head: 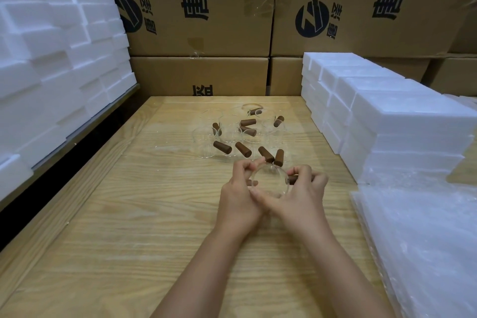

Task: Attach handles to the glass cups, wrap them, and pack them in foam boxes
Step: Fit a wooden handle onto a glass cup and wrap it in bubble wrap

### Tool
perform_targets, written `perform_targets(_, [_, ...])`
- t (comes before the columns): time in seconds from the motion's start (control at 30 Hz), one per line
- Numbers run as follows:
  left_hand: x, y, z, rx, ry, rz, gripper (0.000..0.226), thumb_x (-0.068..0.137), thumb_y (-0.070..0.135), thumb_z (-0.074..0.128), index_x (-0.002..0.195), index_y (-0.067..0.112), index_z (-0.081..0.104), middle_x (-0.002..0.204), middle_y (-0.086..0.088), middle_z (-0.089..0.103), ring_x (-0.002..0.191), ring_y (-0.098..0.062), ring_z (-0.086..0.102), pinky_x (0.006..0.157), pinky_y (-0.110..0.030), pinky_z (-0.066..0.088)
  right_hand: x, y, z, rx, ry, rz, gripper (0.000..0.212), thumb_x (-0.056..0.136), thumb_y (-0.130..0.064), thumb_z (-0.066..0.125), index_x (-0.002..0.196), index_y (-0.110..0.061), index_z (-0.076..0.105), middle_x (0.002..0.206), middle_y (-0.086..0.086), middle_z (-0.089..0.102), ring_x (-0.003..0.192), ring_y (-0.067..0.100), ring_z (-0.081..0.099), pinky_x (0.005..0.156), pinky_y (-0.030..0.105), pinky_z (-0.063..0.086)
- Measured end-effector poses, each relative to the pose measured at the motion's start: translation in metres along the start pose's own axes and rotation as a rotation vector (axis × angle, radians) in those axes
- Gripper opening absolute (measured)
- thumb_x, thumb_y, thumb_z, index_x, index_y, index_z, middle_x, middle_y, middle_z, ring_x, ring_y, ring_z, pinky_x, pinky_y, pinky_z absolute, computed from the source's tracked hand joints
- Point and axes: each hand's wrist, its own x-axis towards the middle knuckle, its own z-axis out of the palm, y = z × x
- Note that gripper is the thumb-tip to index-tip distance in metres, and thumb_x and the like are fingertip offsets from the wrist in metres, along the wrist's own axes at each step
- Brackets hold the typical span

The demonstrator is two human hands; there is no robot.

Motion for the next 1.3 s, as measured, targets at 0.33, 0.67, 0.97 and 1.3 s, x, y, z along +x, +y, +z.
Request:
perform_targets(0.33, [0.005,-0.007,-0.003,-0.141,0.044,-0.158,0.069,0.056,0.023,0.093,0.095,0.037,0.039,0.105,0.02,0.068,0.088,0.006,0.065,0.071,-0.008,0.047,0.009,0.011,-0.025,0.319,-0.179,-0.203,0.028,0.088,-0.016,0.065,0.105,-0.035,0.055,0.111,-0.005,0.056,0.093,0.0,0.057,0.081,0.017,0.046])
perform_targets(0.67, [0.0,-0.001,-0.006,-0.236,-0.006,-0.031,0.084,0.054,0.042,0.087,0.122,0.038,0.039,0.123,0.015,0.061,0.114,-0.001,0.058,0.097,-0.03,0.05,0.017,0.019,-0.028,0.615,-0.097,-0.17,0.012,0.093,-0.007,0.054,0.098,-0.016,0.06,0.09,0.001,0.073,0.073,0.012,0.064,0.068,0.018,0.049])
perform_targets(0.97, [0.001,0.0,-0.008,-0.064,-0.035,0.127,0.113,0.061,0.033,0.09,0.143,0.05,0.015,0.15,0.03,0.025,0.14,0.004,0.028,0.114,-0.037,0.034,0.022,0.018,-0.029,0.798,-0.067,0.14,0.031,0.086,-0.033,0.06,0.088,-0.002,0.067,0.058,0.002,0.059,0.047,0.012,0.055,0.046,0.018,0.043])
perform_targets(1.3, [0.001,-0.002,-0.004,-0.087,0.072,0.144,0.073,0.061,0.028,0.091,0.124,0.034,0.055,0.126,0.014,0.062,0.118,0.003,0.054,0.102,-0.022,0.043,0.013,0.011,-0.02,0.691,0.031,0.222,0.035,0.087,-0.043,0.062,0.078,-0.011,0.072,0.052,0.001,0.059,0.041,0.012,0.053,0.039,0.018,0.039])
